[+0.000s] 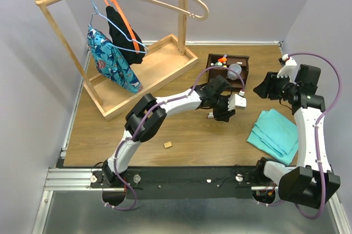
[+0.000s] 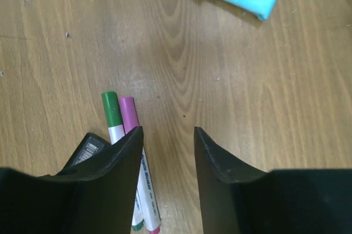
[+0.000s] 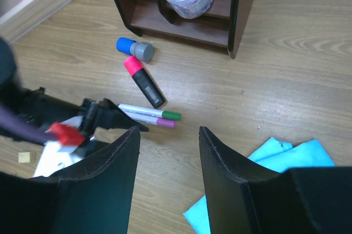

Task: Sort the stationery into containers
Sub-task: Pick up the pen from the center of the board.

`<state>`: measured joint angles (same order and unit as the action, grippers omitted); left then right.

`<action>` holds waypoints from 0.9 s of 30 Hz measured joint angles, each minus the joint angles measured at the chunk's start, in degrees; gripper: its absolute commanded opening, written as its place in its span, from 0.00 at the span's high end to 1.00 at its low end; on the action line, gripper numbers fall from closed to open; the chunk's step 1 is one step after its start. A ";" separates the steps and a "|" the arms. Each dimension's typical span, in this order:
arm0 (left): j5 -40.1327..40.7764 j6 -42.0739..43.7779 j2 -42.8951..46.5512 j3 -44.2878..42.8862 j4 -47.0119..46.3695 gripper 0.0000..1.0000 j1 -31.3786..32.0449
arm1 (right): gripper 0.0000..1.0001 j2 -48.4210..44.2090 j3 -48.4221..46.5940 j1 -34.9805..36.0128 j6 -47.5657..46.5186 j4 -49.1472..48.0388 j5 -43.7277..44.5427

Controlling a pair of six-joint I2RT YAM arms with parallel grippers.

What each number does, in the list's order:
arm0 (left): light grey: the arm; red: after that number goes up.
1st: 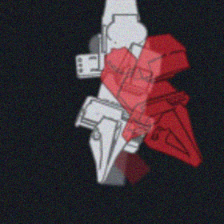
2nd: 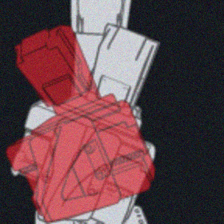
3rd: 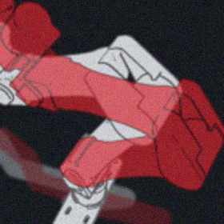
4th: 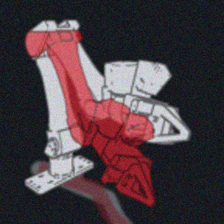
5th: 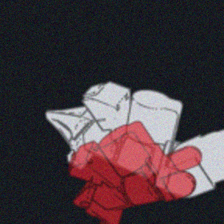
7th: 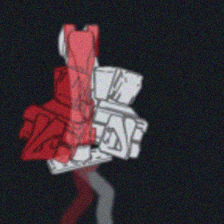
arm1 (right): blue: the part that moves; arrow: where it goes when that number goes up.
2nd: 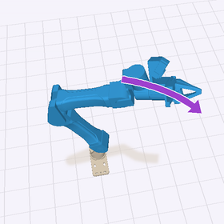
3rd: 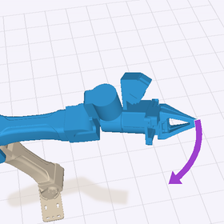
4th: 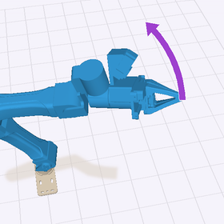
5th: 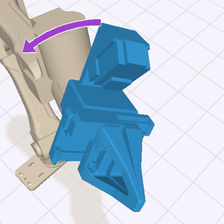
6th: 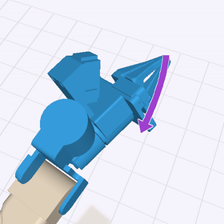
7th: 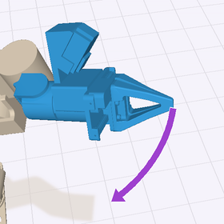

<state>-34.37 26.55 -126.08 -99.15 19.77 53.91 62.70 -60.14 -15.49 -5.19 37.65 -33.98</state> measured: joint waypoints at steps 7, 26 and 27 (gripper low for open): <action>0.44 0.02 -3.39 -1.27 0.24 0.52 -0.66 | 0.45 -2.60 0.96 0.00 0.46 0.02 -0.04; 0.76 -1.62 -7.45 -8.00 1.07 0.53 -0.70 | 0.45 -0.44 1.18 0.00 0.66 -0.02 -0.09; 0.76 -2.08 -7.43 -8.00 0.98 0.53 -0.72 | 0.45 -0.44 1.18 0.00 0.66 -0.02 -0.09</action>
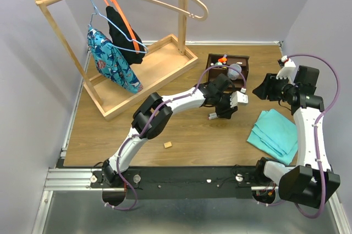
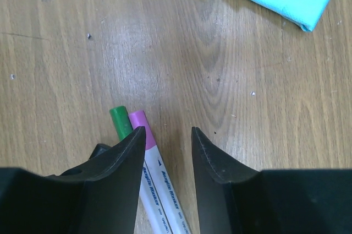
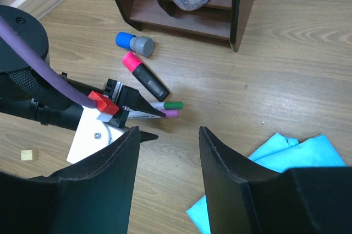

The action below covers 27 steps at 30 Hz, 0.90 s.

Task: Sort the stationery into containers
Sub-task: Pick up the pen from the center of the board.

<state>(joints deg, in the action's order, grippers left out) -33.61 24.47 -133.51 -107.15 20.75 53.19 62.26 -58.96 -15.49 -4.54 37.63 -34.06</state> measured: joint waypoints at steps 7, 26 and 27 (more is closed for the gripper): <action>0.04 -1.16 -0.02 0.02 0.09 0.53 0.00 | 0.45 0.22 0.00 0.00 -0.02 -0.02 0.02; 1.16 -2.43 -1.62 0.76 -0.20 0.53 -0.72 | 0.45 0.50 0.76 0.00 -0.04 -0.13 0.02; 1.16 -2.49 -1.62 0.79 -0.31 0.54 -0.72 | 0.45 0.50 0.85 0.00 -0.04 -0.15 0.02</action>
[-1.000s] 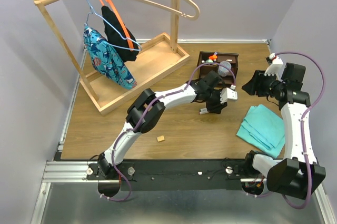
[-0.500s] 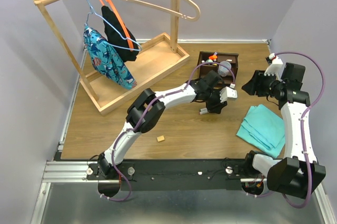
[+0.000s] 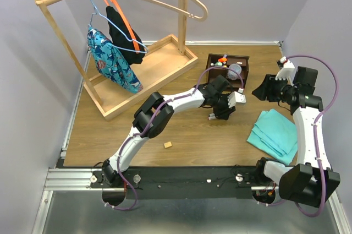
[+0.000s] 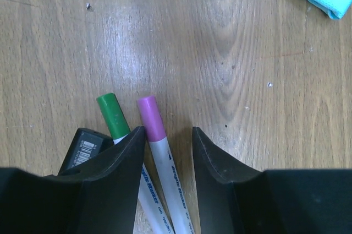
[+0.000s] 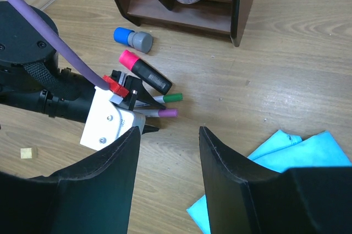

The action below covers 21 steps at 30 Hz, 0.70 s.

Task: Sort the stationery into containers
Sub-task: Pick up the pen from the center of the board.

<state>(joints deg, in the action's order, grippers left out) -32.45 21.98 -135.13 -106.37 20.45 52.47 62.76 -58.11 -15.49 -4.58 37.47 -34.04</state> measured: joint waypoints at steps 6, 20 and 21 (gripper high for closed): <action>0.09 -0.39 0.00 0.52 -0.96 0.70 -0.02 | 0.45 0.00 0.11 0.00 0.02 -0.04 0.00; -1.53 -3.65 1.68 2.49 0.76 0.98 0.15 | 0.46 0.02 0.09 0.00 -0.02 -0.02 0.39; -2.36 -4.24 1.68 1.16 3.48 0.98 0.15 | 0.47 0.02 0.07 0.00 -0.02 0.00 0.50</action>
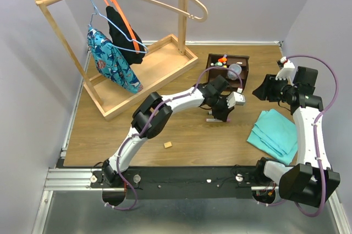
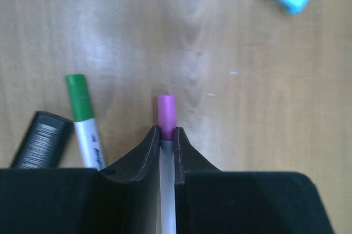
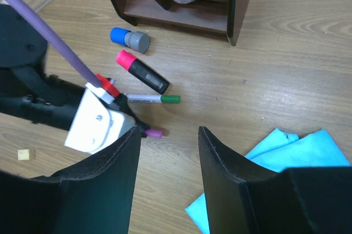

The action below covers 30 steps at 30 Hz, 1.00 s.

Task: Sort the stationery into containers
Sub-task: Pick up the pen from the center of the board, then place the pen in the storage box.

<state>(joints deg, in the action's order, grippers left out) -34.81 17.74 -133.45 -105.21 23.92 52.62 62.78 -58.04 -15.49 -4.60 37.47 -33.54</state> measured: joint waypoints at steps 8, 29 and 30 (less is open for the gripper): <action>-13.29 -5.92 4.68 -10.58 0.68 1.00 -2.69 | 0.47 -0.52 -0.39 0.00 -0.44 0.81 1.22; -15.06 -34.58 -11.65 -25.53 -62.58 1.00 -19.04 | 0.47 6.32 -7.15 0.00 -0.81 2.29 4.11; -14.69 -34.77 -12.79 -25.94 -63.17 1.00 -19.08 | 0.47 6.51 -7.52 0.00 -0.87 2.47 4.52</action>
<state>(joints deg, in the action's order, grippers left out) -49.50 -17.04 -146.23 -131.15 -39.24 33.54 69.30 -65.56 -15.49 -5.48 39.94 -29.02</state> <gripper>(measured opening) 0.191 0.528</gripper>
